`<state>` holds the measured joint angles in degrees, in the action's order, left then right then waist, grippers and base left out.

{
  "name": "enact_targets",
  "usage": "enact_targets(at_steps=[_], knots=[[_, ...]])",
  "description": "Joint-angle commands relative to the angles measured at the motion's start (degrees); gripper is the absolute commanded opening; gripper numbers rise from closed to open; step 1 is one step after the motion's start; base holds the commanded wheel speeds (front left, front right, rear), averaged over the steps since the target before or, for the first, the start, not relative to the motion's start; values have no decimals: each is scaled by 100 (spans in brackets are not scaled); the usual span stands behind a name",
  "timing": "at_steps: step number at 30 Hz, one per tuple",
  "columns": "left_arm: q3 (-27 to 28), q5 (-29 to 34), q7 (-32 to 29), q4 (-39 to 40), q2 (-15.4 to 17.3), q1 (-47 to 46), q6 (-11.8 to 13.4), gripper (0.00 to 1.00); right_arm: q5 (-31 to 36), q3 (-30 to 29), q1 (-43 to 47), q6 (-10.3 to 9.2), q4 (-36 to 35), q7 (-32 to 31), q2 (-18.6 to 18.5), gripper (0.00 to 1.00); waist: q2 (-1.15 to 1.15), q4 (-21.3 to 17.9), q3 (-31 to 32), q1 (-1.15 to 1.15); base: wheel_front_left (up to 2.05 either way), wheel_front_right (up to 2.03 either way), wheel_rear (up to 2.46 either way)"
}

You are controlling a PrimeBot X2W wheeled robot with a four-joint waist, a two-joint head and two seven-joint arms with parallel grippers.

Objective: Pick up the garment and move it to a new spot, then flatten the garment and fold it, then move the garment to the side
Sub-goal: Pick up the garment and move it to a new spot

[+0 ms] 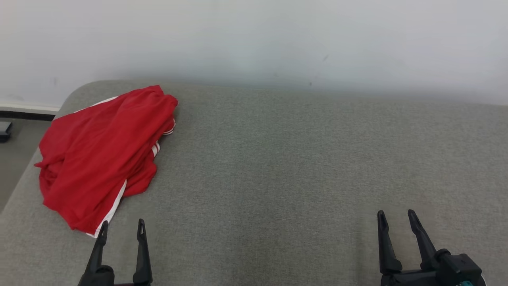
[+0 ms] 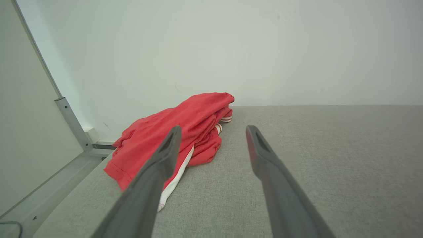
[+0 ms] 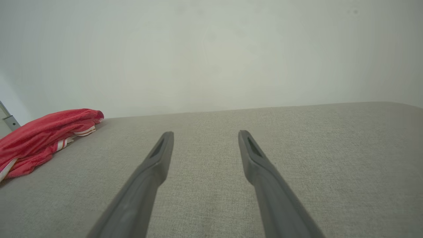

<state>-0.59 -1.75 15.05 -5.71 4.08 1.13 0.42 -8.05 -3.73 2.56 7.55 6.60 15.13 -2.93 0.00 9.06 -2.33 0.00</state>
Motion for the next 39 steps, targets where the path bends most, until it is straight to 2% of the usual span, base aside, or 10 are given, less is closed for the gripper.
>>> enact_targets(at_steps=[1, 13, 22, 33, 39], knots=[[3, 12, 20, 1, -21, 53, -22, 100, -7, 10, 62, -12, -6, 4, 9, 100, 0, 239, 1, 0, 0, 0, 0], [35, -6, 20, -56, -55, 106, -10, 100, 32, 2, 91, -12, 13, 4, 9, 100, 0, 976, -14, 0, 0, 0, 0], [124, -50, 20, -63, -76, 139, -23, 100, 50, 16, 94, -12, 21, 4, 9, 100, 0, 1362, -25, 0, 0, 0, 0], [156, -63, 20, -86, -92, 137, 4, 100, 63, 61, 64, -12, 42, 4, 9, 100, 0, 1479, -44, 0, 0, 0, 0], [344, -158, 20, -116, -52, -195, -97, 100, 129, 71, -52, -12, 3, 4, 8, 100, 0, 1274, -182, 0, 0, 0, 0]])
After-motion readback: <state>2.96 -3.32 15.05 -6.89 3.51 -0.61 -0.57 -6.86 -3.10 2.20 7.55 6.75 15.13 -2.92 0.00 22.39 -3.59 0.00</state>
